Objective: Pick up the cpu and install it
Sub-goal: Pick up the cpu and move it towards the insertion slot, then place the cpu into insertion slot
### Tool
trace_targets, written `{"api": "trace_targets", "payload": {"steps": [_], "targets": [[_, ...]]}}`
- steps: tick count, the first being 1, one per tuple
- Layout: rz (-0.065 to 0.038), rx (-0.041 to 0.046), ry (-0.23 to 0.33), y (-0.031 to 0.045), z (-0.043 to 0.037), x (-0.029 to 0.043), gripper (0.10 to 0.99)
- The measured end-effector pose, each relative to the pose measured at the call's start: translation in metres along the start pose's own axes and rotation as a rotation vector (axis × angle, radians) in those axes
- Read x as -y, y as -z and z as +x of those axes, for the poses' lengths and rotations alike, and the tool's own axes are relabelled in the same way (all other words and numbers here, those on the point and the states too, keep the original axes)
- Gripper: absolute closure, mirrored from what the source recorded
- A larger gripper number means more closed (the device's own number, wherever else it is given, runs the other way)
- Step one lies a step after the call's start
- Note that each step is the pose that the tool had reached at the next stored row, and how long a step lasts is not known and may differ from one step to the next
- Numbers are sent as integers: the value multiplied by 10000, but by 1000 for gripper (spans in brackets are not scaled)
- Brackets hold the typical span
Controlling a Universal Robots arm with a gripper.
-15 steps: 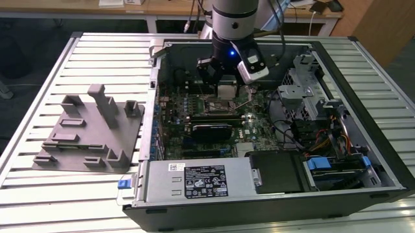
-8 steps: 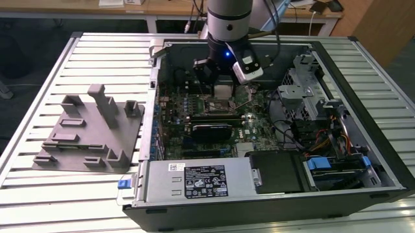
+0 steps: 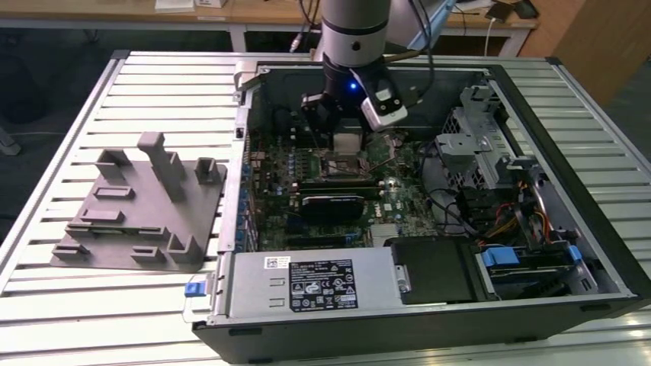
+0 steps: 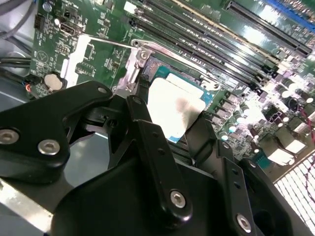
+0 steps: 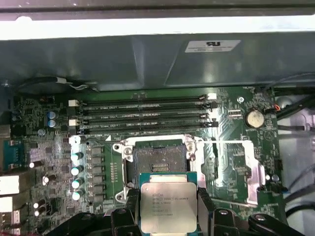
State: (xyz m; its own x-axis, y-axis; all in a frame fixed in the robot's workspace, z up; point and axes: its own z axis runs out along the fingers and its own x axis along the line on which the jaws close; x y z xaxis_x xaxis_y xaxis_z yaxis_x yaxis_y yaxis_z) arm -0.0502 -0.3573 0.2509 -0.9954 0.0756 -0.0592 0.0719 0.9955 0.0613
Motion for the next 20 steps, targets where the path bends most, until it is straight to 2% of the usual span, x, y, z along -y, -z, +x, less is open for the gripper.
{"api": "trace_targets", "payload": {"steps": [4,20], "targets": [[-1,-3,37,-40,3,-11,541],[5,5,-86,-46,4,-11,541]]}}
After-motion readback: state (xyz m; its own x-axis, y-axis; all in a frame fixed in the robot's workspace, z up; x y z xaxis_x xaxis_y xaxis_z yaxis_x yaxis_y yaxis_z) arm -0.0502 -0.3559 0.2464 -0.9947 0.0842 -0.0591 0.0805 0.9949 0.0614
